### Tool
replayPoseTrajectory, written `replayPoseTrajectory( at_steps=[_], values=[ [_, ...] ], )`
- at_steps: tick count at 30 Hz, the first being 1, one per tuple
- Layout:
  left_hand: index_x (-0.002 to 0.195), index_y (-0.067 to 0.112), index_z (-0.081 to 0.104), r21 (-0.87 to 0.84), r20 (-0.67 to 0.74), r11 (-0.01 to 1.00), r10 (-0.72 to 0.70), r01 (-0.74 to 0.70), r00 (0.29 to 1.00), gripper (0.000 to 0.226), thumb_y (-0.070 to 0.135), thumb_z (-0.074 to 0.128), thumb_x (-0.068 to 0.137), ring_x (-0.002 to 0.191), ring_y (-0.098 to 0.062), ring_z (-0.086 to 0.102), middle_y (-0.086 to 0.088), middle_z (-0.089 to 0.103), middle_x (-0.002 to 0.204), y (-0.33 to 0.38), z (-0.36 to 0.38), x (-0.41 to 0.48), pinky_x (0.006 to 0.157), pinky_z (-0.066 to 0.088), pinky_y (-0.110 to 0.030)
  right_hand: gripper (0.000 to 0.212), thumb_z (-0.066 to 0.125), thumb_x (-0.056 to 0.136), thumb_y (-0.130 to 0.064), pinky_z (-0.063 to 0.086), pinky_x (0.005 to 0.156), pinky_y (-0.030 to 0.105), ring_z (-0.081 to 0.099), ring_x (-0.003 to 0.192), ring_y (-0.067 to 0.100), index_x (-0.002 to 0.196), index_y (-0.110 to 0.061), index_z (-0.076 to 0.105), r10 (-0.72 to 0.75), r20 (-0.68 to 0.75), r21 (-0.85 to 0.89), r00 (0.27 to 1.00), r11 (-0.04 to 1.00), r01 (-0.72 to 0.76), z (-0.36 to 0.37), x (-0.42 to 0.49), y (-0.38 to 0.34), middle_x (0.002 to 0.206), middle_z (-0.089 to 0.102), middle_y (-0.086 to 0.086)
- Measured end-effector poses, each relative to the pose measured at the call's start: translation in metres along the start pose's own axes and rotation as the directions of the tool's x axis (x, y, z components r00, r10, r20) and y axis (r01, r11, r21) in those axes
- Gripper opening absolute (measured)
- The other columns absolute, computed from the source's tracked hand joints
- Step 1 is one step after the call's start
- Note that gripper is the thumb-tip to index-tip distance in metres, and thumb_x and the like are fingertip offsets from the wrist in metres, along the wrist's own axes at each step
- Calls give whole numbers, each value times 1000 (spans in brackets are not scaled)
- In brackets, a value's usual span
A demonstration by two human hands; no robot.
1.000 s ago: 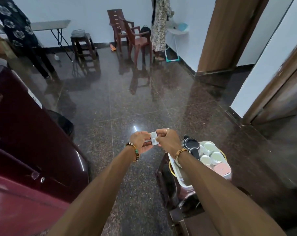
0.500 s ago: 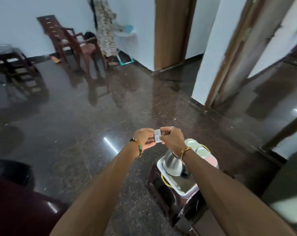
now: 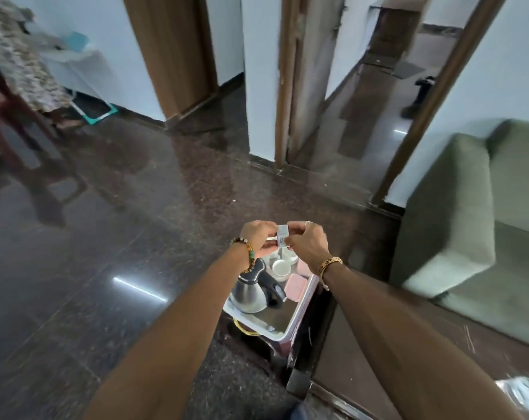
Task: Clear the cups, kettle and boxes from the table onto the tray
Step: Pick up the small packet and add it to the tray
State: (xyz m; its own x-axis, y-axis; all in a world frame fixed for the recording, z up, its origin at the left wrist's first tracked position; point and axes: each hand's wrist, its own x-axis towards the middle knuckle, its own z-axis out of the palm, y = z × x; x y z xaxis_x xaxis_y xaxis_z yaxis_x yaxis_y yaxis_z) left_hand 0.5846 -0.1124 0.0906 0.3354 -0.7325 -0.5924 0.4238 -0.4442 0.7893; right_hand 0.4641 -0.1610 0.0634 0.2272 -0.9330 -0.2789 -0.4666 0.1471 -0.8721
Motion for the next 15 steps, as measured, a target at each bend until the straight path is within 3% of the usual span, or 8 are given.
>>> replayPoseTrajectory(
  at_steps=[3,9,15],
  values=[
    [78,15,60,61,49,998,9,-11,999,20,-1,55,88,65,-18,63,-7,64,74,7,35,24,55,51,-27,41,70,74,-3,58,93,37,71,97,18,112,-17,75,42,-49,43,998,998,-40,-27,24,7,100,76,-1],
    [84,16,59,130,114,992,-13,-2,993,16,1,57,89,68,-18,65,-6,66,77,8,82,55,62,52,-29,38,65,78,1,63,77,34,72,88,20,112,-14,74,101,-119,109,988,990,-88,-63,55,22,101,75,5],
    [80,16,59,223,134,971,-124,92,983,22,-2,52,90,69,-19,61,-7,62,78,-22,112,99,58,49,-28,39,65,76,1,60,86,46,71,90,24,110,-16,73,251,-157,162,955,961,-226,-66,75,72,96,74,4]
  ],
)
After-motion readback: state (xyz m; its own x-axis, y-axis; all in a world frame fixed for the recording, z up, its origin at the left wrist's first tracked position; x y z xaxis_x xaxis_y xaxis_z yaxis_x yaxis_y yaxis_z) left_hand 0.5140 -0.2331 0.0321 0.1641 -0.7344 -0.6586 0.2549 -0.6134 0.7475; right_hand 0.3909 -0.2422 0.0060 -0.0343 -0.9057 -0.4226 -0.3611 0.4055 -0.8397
